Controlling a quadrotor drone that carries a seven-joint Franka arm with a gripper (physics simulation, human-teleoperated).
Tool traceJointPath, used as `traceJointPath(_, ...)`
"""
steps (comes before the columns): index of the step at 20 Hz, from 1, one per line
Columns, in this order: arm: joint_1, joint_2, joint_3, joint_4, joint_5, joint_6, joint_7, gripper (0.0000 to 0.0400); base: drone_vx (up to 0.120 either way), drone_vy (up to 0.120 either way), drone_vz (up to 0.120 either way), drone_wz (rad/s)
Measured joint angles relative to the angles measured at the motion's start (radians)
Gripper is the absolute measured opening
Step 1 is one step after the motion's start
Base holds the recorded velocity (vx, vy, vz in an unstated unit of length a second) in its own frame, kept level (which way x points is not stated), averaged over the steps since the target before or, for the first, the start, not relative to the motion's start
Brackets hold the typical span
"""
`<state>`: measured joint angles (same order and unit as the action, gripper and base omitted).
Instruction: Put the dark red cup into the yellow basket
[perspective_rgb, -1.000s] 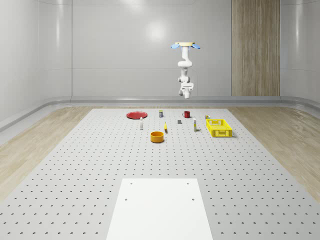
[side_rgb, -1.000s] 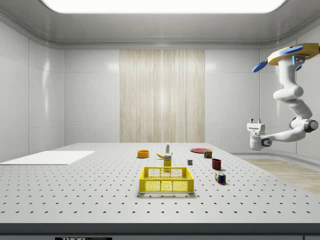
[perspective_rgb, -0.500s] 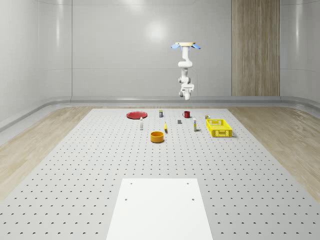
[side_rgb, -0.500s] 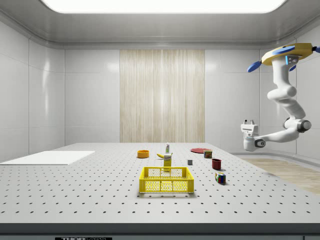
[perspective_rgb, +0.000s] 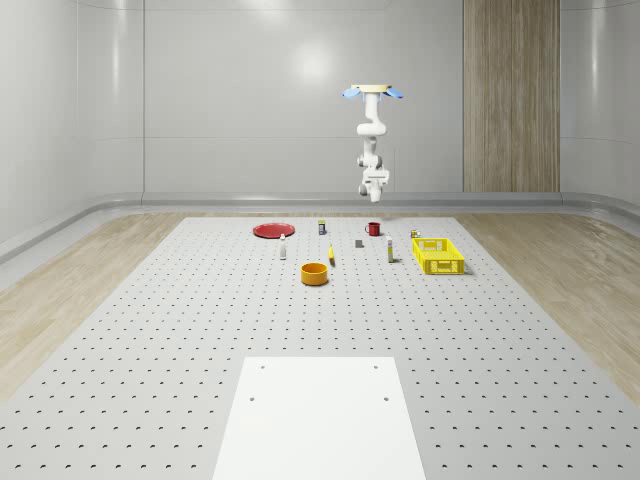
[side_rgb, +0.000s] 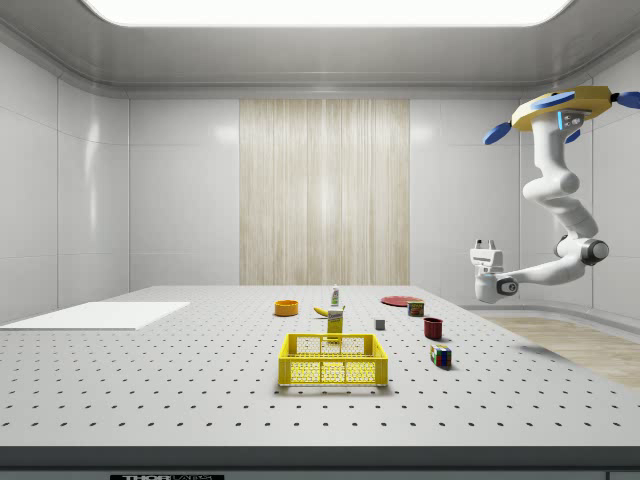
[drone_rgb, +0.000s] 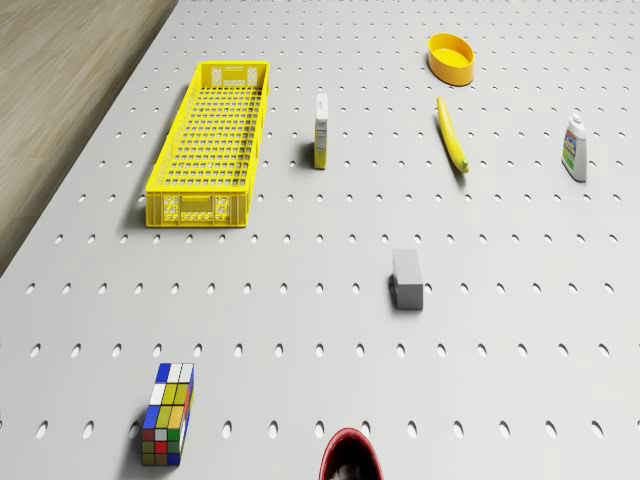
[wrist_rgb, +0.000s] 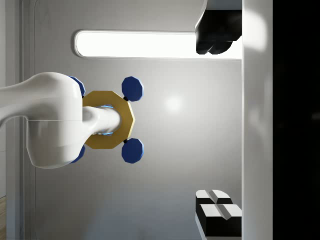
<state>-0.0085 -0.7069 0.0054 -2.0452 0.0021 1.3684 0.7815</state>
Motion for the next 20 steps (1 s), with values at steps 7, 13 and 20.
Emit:
traceJointPath(7, -0.001, -0.004, 0.002, -0.003, -0.002, 0.005, 0.0, 0.04, 0.12, 0.0, 0.0, 0.0)
traceJointPath(13, -0.003, -0.007, 0.007, -0.006, -0.009, 0.01, 0.001, 0.04, 0.087, 0.0, 0.0, 0.0)
traceJointPath(20, -0.008, -0.011, 0.023, -0.01, -0.031, 0.015, 0.004, 0.04, 0.0, -0.04, 0.0, 0.0)
